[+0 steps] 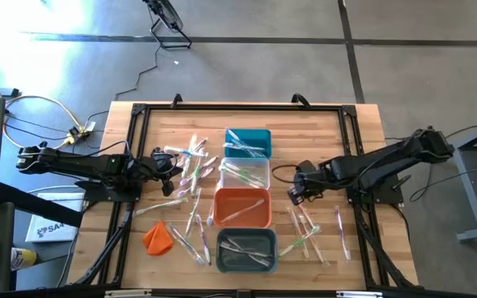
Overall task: Pick & Place Toothbrushes
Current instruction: Put the orange toothbrush into the orange bin
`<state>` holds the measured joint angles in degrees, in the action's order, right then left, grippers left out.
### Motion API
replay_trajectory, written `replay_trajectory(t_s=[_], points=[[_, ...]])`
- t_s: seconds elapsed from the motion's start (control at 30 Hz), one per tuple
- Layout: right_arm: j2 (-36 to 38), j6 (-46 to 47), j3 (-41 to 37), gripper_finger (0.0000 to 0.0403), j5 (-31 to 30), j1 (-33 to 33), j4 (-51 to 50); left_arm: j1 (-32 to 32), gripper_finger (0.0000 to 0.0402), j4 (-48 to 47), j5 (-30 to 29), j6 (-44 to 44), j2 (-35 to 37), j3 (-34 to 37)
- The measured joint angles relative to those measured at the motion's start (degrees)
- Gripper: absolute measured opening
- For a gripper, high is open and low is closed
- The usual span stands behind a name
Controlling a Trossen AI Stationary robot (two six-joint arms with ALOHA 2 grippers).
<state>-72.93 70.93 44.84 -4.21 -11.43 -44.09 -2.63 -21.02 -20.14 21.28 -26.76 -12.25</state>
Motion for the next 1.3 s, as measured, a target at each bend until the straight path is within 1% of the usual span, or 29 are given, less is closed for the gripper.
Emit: replay_trajectory(t_s=[0.17, 0.3, 0.4, 0.5, 0.7, 0.77, 0.87, 1.0, 1.2, 1.3], points=[[-3.37, 0.01, 0.00, 0.0002, 4.59, -0.31, -1.68, 0.00, 0.0000, -0.11, -0.07, 0.02, 0.00, 0.00], [-5.94, -0.05, 0.00, 0.0003, 4.43, -0.31, -1.59, 0.00, 0.0000, -0.11, -0.09, 0.02, 0.00, 0.00], [-7.86, -0.05, 0.00, 0.0014, 4.44, -0.29, -1.46, 0.01, 0.0000, -0.11, -0.09, 0.02, 0.01, 0.00], [-9.37, -0.10, 0.00, 0.0042, 4.46, -0.31, -0.64, 0.00, 0.0000, -0.13, -0.09, 0.02, 0.01, 0.00], [-11.39, -0.05, 0.00, 0.0117, 5.10, -0.54, 1.04, 0.02, 0.0000, -0.13, -0.09, 0.04, 0.00, 0.00], [-11.76, -0.12, 0.00, 0.0134, 6.12, -0.62, 1.65, 0.01, 0.0000, -0.13, -0.09, 0.03, 0.00, 0.00], [-11.82, -0.05, 0.00, 0.0151, 6.02, -1.24, 2.55, 0.02, 0.0000, -0.15, -0.07, 0.02, 0.00, 0.00], [-11.82, -0.04, 0.00, 0.0158, 5.25, -2.08, 4.29, 0.02, 0.0000, -0.15, -0.07, 0.04, 0.02, 0.00], [-11.82, -0.03, 0.00, 0.0150, 2.98, -3.32, 4.28, 0.01, 0.0000, -0.15, -0.07, 0.04, 0.00, 0.00], [-11.82, -0.03, 0.00, 0.0149, 2.82, -3.61, 4.28, 0.01, 0.0000, -0.15, -0.07, 0.04, 0.01, 0.00]])
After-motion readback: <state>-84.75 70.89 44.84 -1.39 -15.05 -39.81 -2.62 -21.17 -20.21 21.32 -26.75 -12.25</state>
